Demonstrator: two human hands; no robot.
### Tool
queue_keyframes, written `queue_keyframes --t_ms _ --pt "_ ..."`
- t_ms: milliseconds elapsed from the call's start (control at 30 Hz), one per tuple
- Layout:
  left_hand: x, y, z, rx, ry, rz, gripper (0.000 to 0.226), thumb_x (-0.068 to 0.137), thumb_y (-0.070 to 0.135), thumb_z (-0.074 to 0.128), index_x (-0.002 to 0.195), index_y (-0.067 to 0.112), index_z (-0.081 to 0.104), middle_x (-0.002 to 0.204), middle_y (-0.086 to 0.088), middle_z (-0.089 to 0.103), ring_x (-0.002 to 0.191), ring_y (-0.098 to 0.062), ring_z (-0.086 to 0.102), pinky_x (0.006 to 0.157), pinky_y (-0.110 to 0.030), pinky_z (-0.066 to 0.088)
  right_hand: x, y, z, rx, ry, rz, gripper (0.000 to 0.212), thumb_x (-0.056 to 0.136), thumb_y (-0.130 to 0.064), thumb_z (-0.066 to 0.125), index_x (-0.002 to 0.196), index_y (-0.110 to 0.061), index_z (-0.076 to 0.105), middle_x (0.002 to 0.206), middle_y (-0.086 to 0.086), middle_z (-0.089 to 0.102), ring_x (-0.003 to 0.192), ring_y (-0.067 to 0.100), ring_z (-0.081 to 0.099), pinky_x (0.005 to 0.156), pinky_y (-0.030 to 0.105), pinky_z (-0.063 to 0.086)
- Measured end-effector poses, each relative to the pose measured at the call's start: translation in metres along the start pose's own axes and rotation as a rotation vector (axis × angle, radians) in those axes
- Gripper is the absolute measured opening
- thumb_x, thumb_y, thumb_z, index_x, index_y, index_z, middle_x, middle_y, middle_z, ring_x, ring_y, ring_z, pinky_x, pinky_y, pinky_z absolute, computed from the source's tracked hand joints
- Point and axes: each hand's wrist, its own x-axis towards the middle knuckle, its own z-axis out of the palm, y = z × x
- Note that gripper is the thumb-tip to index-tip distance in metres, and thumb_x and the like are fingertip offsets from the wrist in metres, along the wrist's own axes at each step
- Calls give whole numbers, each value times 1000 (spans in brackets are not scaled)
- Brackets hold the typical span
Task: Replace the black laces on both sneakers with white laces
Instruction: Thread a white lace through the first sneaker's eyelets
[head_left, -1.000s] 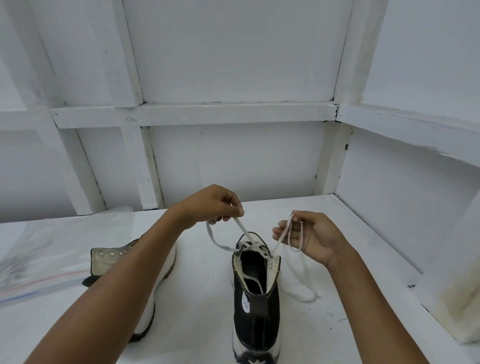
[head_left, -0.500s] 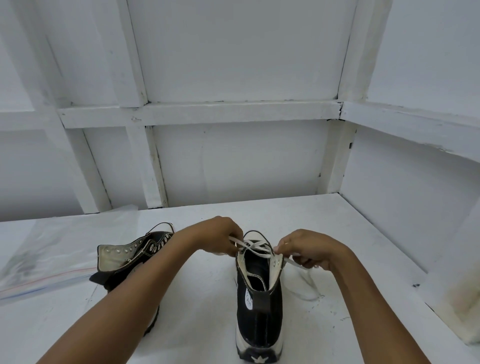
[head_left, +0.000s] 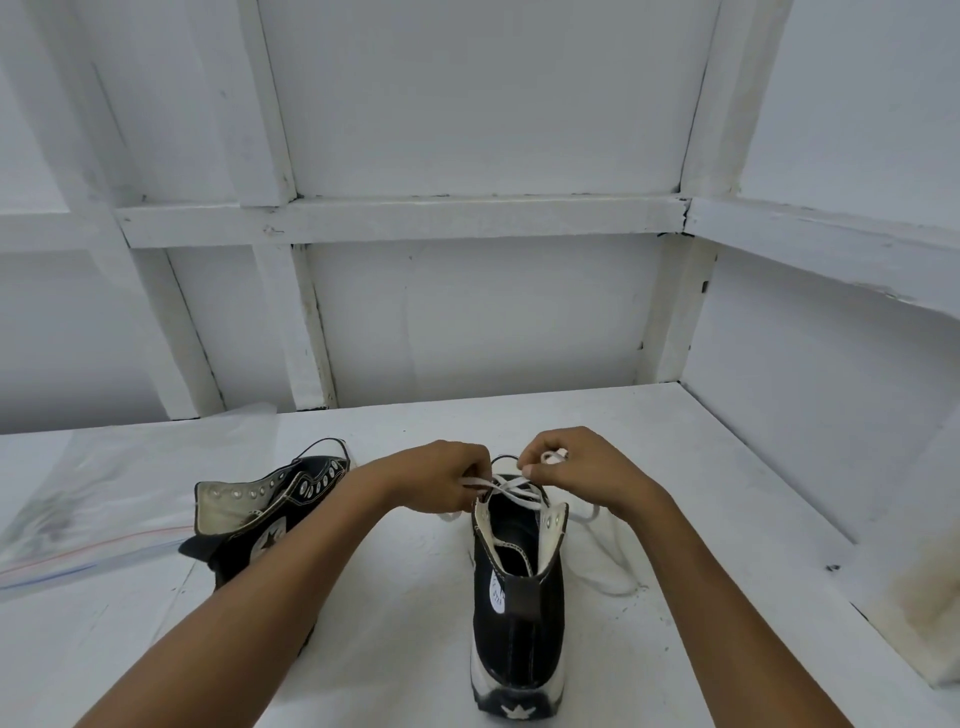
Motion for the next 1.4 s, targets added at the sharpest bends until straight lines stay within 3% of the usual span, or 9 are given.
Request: queue_keyframes --t_ms 267,433,600,733,833,967,1167,1333,1400 --pt "-2 1 -2 -25 30 -48 20 98 24 51 88 15 66 84 3 63 78 -14 55 68 -27 41 17 -9 14 -216 -122 -17 8 84 -15 69 85 -22 74 90 -15 67 84 -2 59 68 13 42" --pt "-1 0 3 -393 -21 -217 25 94 13 50 72 12 63 69 0 56 64 -13 53 64 -25 49 23 -8 18 -246 -99 24 8 82 -15 67 86 -21 72 100 -6 69 93 10 63 78 26 51" --pt "3 0 1 -328 -28 -239 22 93 16 53 74 14 64 67 3 58 63 -11 55 61 -23 51 19 -3 12 -201 -67 36 10 84 -28 72 87 -19 68 99 -8 66 97 6 57 78 24 45" --pt "1 -6 -10 -338 99 -198 17 92 22 65 78 12 64 59 5 64 56 -10 57 57 -23 48 9 1 -4 -128 -31 117 30 86 -46 69 87 -16 64 100 -6 65 101 9 57 83 30 45" --pt "0 -8 -17 -403 291 -180 18 90 21 67 76 12 62 66 -1 66 60 -13 59 59 -27 48 -3 0 -20 -168 -151 248 36 90 -49 64 87 -12 67 86 -3 68 73 11 54 61 24 38" --pt "5 -5 -22 -630 485 -203 17 93 21 66 79 12 61 73 -4 67 66 -15 64 68 -35 56 -15 1 -31 -197 -338 253 35 96 -38 59 73 -15 73 70 -7 70 56 10 41 53 20 33" --pt "3 8 -19 -866 314 -195 27 100 30 55 92 5 60 85 -14 74 61 -21 62 57 -29 51 -18 11 -33 73 -288 253 31 95 -22 60 66 -12 61 56 -7 59 46 8 39 44 21 24" --pt "0 8 -21 -720 202 -87 13 92 14 68 86 5 62 76 -10 70 65 -18 66 62 -28 56 -9 17 -30 693 -94 404 31 98 -14 50 71 -3 58 97 19 73 66 18 71 34 18 23" --pt "-2 7 -24 -664 138 -24 7 86 0 68 90 4 64 76 -9 68 68 -16 65 67 -28 57 -8 18 -33 940 -54 405 34 99 -14 46 66 -8 51 91 25 72 71 30 73 27 16 22"
